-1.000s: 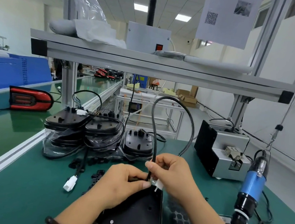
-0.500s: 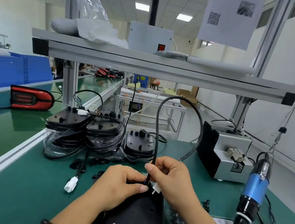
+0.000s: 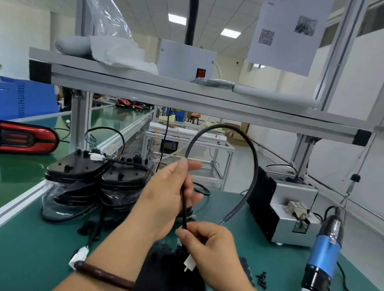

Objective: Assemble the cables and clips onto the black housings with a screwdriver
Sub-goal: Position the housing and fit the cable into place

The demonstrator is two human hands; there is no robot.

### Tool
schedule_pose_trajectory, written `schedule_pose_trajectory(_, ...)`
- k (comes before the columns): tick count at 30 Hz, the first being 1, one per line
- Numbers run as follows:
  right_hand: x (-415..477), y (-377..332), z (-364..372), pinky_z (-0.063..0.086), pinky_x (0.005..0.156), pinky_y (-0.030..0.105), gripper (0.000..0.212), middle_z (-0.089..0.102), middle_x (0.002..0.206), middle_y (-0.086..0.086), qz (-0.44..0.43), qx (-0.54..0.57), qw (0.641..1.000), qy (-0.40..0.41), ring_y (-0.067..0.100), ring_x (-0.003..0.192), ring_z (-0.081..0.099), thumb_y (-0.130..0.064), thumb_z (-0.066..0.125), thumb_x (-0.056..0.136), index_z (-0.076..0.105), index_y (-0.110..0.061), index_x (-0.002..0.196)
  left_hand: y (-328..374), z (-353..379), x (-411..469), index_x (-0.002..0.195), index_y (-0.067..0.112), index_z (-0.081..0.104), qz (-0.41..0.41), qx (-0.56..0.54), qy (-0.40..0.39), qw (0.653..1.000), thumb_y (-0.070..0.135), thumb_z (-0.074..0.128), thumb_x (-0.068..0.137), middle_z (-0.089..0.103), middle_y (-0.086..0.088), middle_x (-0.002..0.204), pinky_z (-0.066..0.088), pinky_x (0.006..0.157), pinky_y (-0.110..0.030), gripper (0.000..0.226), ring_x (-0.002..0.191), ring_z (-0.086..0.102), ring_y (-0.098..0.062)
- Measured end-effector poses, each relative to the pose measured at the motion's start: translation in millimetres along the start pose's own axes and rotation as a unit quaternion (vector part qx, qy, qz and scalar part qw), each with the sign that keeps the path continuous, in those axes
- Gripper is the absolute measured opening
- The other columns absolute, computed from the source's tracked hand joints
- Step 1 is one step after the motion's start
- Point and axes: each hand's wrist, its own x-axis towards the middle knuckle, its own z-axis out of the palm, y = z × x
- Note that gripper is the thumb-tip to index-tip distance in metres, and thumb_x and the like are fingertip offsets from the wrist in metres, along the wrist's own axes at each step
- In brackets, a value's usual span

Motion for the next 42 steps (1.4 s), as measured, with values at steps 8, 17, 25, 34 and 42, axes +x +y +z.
schedule_pose_trajectory(8, 0.5, 0.8, 2.0, 0.030, 0.055, 0.022, 0.028, 0.039, 0.055, -0.004, 0.005, -0.035, 0.999, -0.007, 0.006, 0.055, 0.033, -0.010, 0.067, 0.085, 0.054, -0.003, 0.060, -26.7, 1.1, -3.4, 0.081, 0.016, 0.053, 0.038, -0.017, 0.014, 0.999, 0.044, 0.042, 0.091, 0.027, 0.009, 0.055, 0.028, 0.045, -0.018, 0.031, 0.047, 0.023, -0.005)
schedule_pose_trajectory(17, 1.9, -0.4, -8.0, 0.035, 0.054, 0.018, 0.031, 0.048, 0.055, -0.002, 0.079, 0.138, 0.987, 0.023, 0.010, 0.055, 0.039, -0.016, 0.070, 0.086, 0.064, -0.017, 0.056, -21.5, -62.8, -13.1, 0.095, 0.032, 0.072, -0.124, 0.330, -0.125, 0.928, 0.018, 0.059, 0.094, 0.073, 0.008, 0.100, 0.052, 0.089, -0.027, 0.019, 0.099, 0.065, -0.006)
schedule_pose_trajectory(25, -1.0, 1.5, -14.9, 0.044, 0.058, 0.019, 0.019, 0.057, 0.057, -0.002, 0.077, 0.120, 0.990, -0.008, 0.009, 0.056, 0.051, -0.014, 0.068, 0.088, 0.067, -0.014, 0.069, -39.6, -69.4, -23.9, 0.090, 0.032, 0.077, -0.154, 0.345, -0.199, 0.904, 0.017, 0.077, 0.079, 0.074, 0.014, 0.096, 0.045, 0.089, -0.016, 0.019, 0.098, 0.066, 0.000)
schedule_pose_trajectory(34, -6.3, 0.1, -11.9, 0.043, 0.053, 0.019, 0.020, 0.056, 0.054, 0.000, 0.050, 0.116, 0.992, 0.014, 0.009, 0.052, 0.050, -0.008, 0.067, 0.088, 0.064, 0.001, 0.070, -42.8, -62.3, -26.1, 0.082, 0.026, 0.079, -0.119, 0.307, -0.193, 0.924, 0.020, 0.081, 0.072, 0.074, -0.009, 0.086, 0.049, 0.079, -0.025, 0.012, 0.078, 0.060, -0.009)
schedule_pose_trajectory(42, -9.6, -0.9, -11.6, 0.044, 0.057, 0.019, 0.022, 0.059, 0.056, -0.006, 0.037, 0.085, 0.996, -0.003, 0.006, 0.056, 0.051, -0.004, 0.068, 0.086, 0.068, -0.017, 0.068, -42.6, -59.4, -26.7, 0.069, 0.019, 0.071, -0.124, 0.293, -0.177, 0.931, 0.003, 0.079, 0.073, 0.064, 0.010, 0.061, 0.042, 0.060, -0.010, 0.018, 0.059, 0.055, 0.001)
